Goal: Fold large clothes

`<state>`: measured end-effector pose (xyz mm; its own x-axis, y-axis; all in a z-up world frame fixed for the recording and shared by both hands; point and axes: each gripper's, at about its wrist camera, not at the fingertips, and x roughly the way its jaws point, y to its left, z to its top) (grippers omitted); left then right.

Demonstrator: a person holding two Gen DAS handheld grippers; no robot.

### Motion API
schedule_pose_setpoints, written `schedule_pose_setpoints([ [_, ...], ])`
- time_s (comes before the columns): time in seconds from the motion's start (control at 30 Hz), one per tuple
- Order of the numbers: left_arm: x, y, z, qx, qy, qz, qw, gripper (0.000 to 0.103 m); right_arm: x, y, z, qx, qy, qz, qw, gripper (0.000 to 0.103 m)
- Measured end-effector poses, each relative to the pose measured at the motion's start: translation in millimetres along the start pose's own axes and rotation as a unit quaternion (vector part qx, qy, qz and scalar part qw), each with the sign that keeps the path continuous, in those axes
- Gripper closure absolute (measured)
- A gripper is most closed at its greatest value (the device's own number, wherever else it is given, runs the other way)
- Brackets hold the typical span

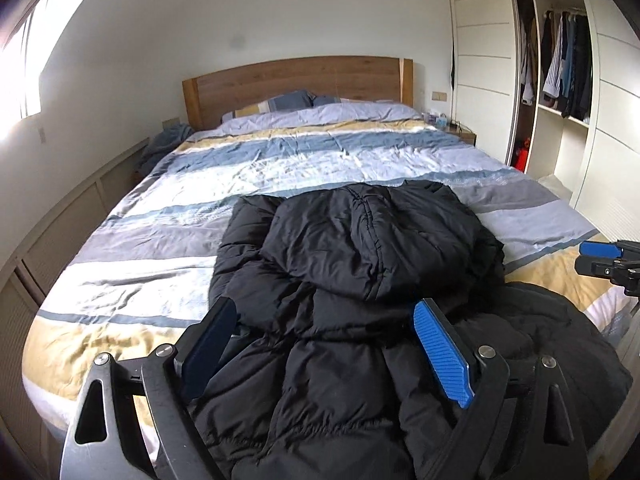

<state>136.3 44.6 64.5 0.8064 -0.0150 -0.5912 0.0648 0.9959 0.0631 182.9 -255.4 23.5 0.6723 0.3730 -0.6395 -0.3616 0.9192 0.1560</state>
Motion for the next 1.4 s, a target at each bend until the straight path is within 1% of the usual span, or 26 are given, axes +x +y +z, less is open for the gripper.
schedule_pose_setpoints([
  [0.23, -37.3, 11.8, -16.2, -0.006, -0.017, 0.016, 0.9997, 0.009, -36.3, -6.8, -22.8, 0.02, -0.012, -0.02, 1.0, 0.045],
  [0.53, -68.0, 18.2, -35.7, -0.012, -0.03, 0.033, 0.9989, 0.006, -70.7, -22.6, -54.9, 0.049, -0.024, -0.042, 0.998, 0.044],
  [0.8, -84.7, 16.4, -44.3, -0.012, -0.035, 0.04, 0.9985, 0.004, -92.1, -36.3, -79.5, 0.068, -0.033, -0.06, 0.995, 0.039],
  [0.97, -89.8, 18.1, -48.9, -0.017, -0.032, 0.046, 0.9983, 0.002, -102.9, -48.5, -93.8, 0.084, -0.04, -0.066, 0.993, 0.033],
  [1.17, -94.7, 21.7, -53.0, -0.024, -0.027, 0.057, 0.9977, 0.001, -112.3, -63.4, -110.8, 0.107, -0.045, -0.071, 0.991, 0.031],
  [1.4, -96.8, 23.8, -57.1, -0.02, -0.018, 0.068, 0.9973, 0.001, -117.6, -75.8, -123.6, 0.124, -0.05, -0.077, 0.988, 0.03],
])
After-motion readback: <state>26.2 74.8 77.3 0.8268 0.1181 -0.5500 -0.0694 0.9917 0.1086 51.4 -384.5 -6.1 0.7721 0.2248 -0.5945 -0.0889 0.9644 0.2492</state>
